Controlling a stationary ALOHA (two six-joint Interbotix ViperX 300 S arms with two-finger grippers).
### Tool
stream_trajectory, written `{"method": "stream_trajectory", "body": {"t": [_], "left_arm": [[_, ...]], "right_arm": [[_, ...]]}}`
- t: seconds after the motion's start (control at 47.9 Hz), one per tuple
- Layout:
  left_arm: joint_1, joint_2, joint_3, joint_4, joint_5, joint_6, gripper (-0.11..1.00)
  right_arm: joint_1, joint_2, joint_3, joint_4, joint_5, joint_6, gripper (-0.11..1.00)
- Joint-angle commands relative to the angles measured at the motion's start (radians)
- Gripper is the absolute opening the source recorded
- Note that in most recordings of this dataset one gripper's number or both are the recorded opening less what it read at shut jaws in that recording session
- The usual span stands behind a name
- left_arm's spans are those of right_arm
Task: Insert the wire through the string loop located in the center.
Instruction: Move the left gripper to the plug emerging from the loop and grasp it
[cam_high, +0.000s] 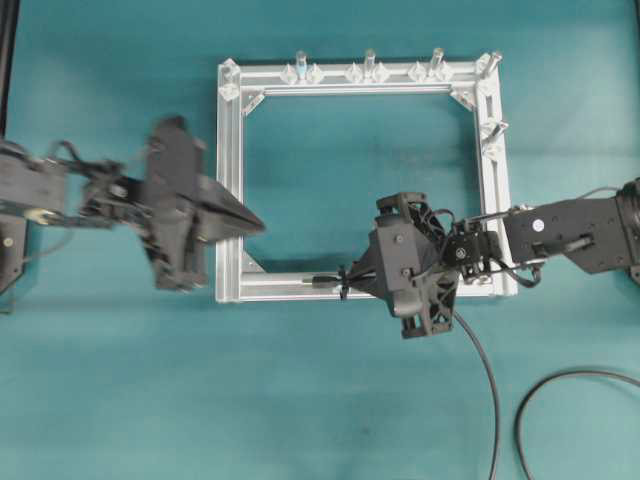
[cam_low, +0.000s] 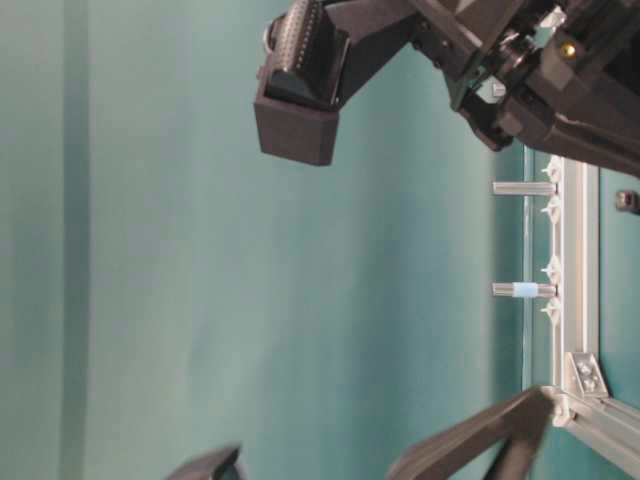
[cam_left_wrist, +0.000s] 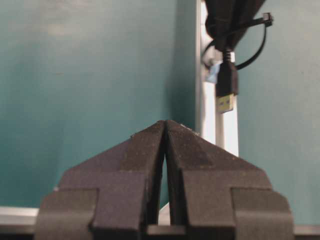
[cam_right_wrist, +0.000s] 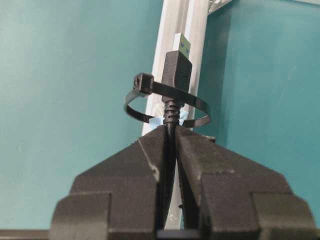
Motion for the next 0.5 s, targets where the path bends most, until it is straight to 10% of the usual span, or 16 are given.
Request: {"method": "stream_trajectory", "body": {"t": [0.0,0.48], "left_arm": [[-0.025,0.048,-0.060,0.003,-0.008,0.002,0.05],[-0.051,0.098,-0.095,0.003,-0.003,0.000,0.06]], "right_arm": [[-0.003,-0.014,-0.023,-0.002,-0.012,0.002,0.08],[-0.003,-0.014,-0.023,-0.002,-0.014,0.000,0.08]]}}
